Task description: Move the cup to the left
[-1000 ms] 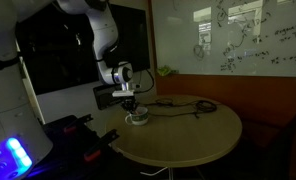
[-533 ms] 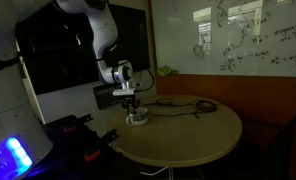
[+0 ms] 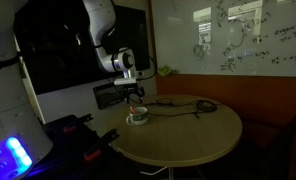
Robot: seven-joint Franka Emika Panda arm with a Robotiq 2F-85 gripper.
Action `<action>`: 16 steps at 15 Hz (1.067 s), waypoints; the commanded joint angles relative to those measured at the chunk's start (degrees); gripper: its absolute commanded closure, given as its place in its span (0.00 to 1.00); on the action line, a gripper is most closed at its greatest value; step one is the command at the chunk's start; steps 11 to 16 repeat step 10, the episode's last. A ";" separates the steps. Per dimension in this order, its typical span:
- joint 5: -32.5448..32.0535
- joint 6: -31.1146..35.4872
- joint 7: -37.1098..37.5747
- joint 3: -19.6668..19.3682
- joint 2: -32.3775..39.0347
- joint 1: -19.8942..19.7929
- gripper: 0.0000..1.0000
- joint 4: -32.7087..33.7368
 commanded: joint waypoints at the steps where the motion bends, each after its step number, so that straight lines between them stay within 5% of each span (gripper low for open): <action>1: 1.32 -4.92 -2.89 1.29 -7.71 -3.82 0.00 -6.29; 9: 11.65 -4.53 -16.87 8.40 -17.72 -15.68 0.00 -15.22; 16: 12.71 -4.66 -18.32 8.87 -18.32 -16.28 0.00 -15.67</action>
